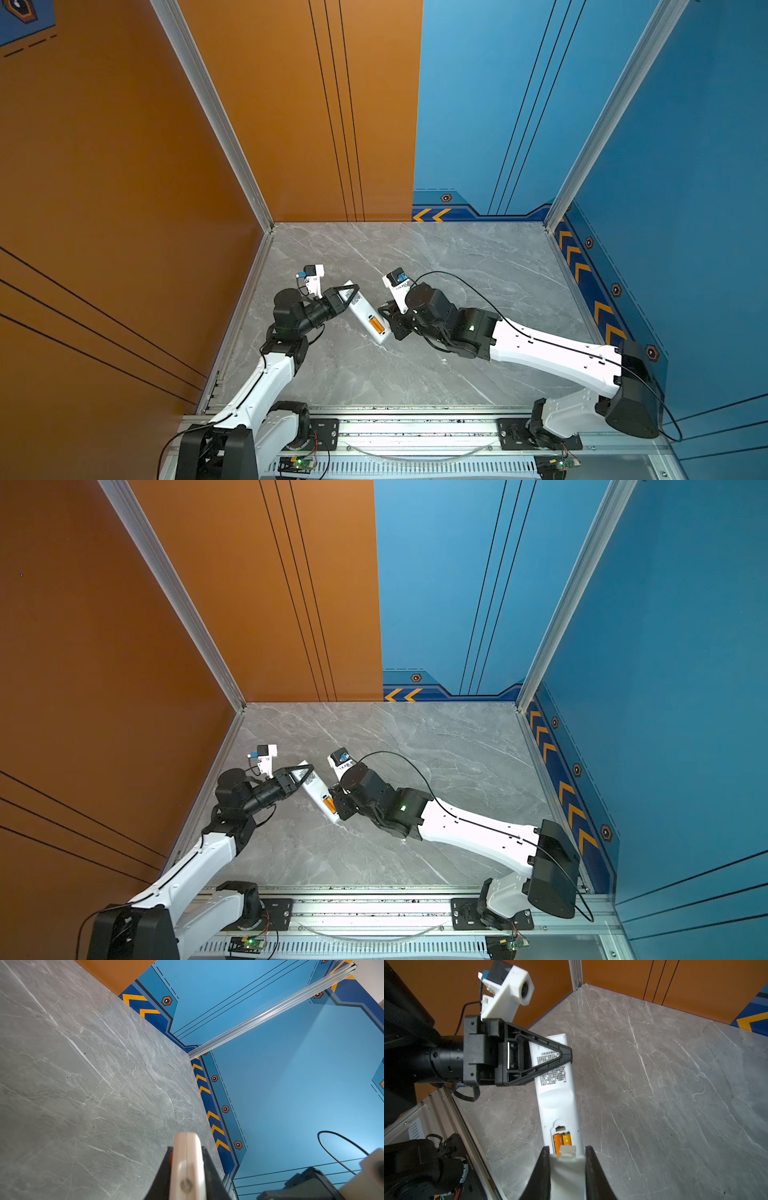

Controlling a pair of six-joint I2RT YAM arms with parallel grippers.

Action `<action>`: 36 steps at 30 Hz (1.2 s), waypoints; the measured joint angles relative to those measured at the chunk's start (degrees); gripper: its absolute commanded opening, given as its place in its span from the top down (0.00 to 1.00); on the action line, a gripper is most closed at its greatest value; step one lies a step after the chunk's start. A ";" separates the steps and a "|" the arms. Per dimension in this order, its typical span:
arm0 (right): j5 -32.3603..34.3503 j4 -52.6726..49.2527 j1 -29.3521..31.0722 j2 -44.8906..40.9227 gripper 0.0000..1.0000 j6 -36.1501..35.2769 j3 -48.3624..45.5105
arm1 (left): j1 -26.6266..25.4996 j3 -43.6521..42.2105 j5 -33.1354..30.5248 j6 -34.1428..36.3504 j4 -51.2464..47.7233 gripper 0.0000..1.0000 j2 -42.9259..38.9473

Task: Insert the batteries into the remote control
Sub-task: 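Lift the white cover and carry it toward the remote in the left gripper, then lower the white cover onto the battery compartment with the right gripper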

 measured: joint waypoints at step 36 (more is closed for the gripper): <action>1.49 5.62 0.96 5.99 0.89 -0.72 -0.83 | 0.85 -0.37 0.70 -1.90 1.90 1.00 0.00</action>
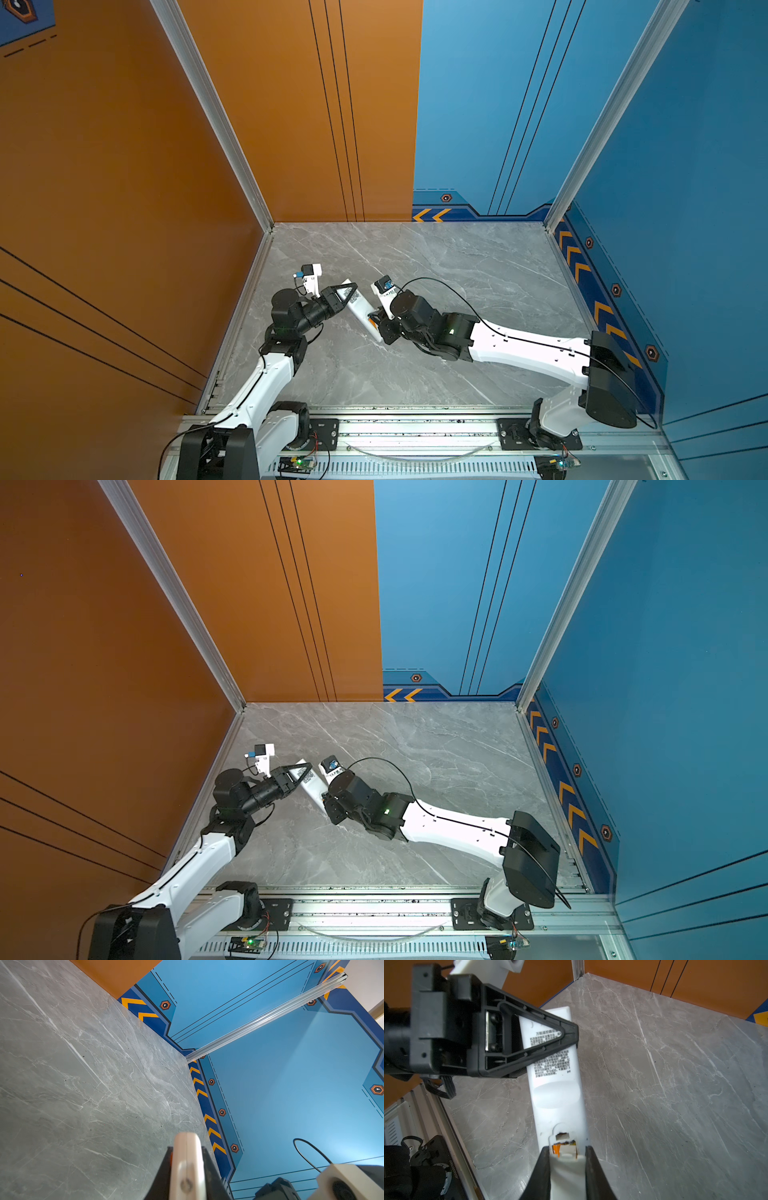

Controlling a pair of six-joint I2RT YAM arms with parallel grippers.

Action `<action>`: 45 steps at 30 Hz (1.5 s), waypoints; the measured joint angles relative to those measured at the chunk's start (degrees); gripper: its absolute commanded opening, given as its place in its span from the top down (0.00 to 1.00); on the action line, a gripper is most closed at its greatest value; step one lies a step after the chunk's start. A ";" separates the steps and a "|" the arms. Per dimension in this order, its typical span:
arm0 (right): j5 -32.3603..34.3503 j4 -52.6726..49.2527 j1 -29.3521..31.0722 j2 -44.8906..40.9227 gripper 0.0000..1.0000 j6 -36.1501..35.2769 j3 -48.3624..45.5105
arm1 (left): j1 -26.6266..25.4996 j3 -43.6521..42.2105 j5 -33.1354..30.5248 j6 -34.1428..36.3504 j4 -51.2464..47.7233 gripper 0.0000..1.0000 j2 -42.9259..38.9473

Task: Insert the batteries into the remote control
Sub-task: 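Lower the white cover onto the battery compartment with the right gripper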

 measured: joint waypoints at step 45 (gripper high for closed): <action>1.49 3.80 1.18 1.86 0.86 -1.55 -1.57 | 0.85 -0.28 1.77 0.24 0.79 1.00 0.00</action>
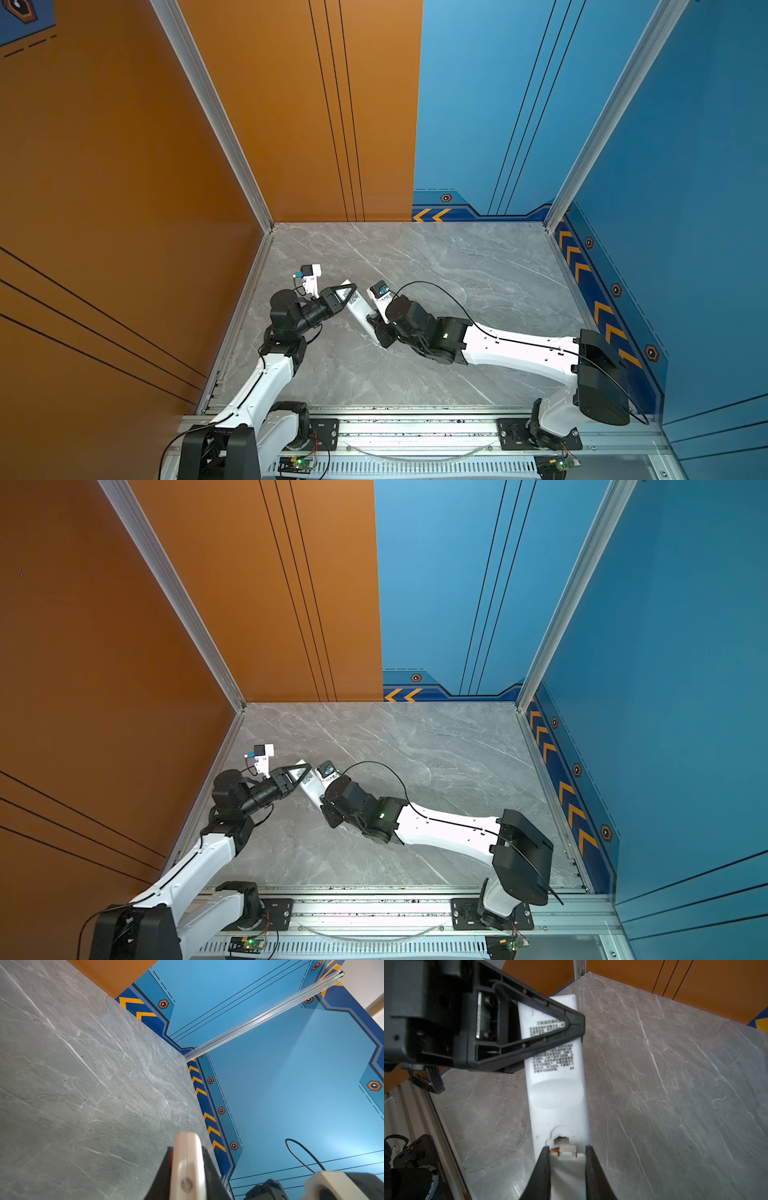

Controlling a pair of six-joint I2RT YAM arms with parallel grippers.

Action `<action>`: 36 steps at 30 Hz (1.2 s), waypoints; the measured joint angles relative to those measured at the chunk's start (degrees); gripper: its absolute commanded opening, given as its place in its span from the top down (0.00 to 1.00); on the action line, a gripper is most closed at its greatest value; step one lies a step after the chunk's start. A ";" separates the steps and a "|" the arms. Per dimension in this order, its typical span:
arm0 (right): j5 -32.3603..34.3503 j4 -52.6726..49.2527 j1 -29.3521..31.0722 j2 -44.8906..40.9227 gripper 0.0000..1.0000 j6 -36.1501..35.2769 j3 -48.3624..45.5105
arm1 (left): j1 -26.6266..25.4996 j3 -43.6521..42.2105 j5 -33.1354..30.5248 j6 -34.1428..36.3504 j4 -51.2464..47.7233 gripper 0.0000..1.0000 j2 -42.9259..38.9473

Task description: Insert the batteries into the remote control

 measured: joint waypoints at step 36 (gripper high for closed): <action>-0.02 2.12 1.73 -0.68 0.53 -2.47 -2.27 | 0.07 0.00 1.90 -0.50 0.33 1.00 -0.02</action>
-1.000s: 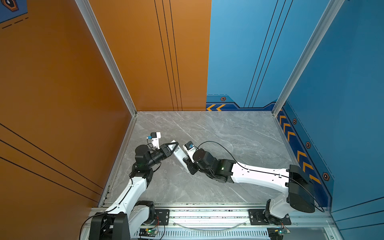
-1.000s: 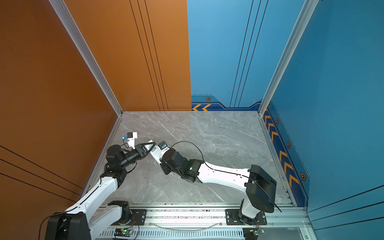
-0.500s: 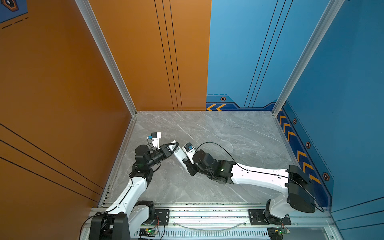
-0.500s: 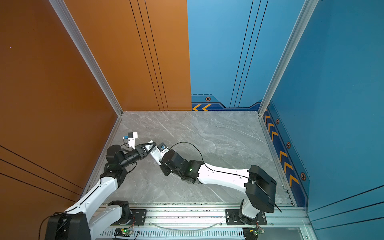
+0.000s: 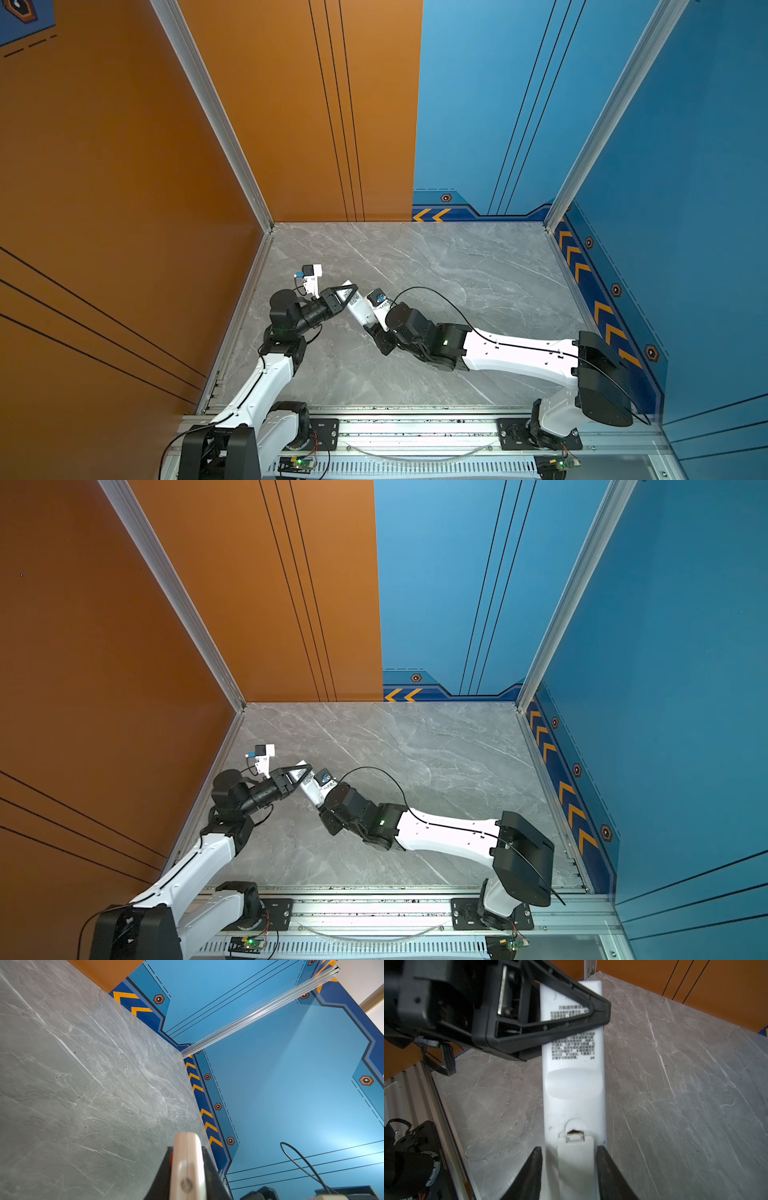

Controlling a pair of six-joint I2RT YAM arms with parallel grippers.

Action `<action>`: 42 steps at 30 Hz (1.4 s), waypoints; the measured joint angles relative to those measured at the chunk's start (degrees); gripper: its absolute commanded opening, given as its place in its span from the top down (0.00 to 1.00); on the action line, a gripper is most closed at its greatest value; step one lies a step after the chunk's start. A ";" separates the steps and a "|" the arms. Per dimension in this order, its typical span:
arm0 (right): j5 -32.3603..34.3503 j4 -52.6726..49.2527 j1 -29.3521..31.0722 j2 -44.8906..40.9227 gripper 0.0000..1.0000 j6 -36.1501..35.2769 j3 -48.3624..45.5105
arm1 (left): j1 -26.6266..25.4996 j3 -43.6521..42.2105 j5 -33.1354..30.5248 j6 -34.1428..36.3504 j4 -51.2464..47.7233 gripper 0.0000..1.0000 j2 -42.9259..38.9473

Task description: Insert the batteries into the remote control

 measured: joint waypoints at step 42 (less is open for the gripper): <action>-16.00 -28.57 -7.17 -10.21 0.27 -17.03 9.05 | -6.64 3.63 9.27 -0.55 1.44 1.00 0.00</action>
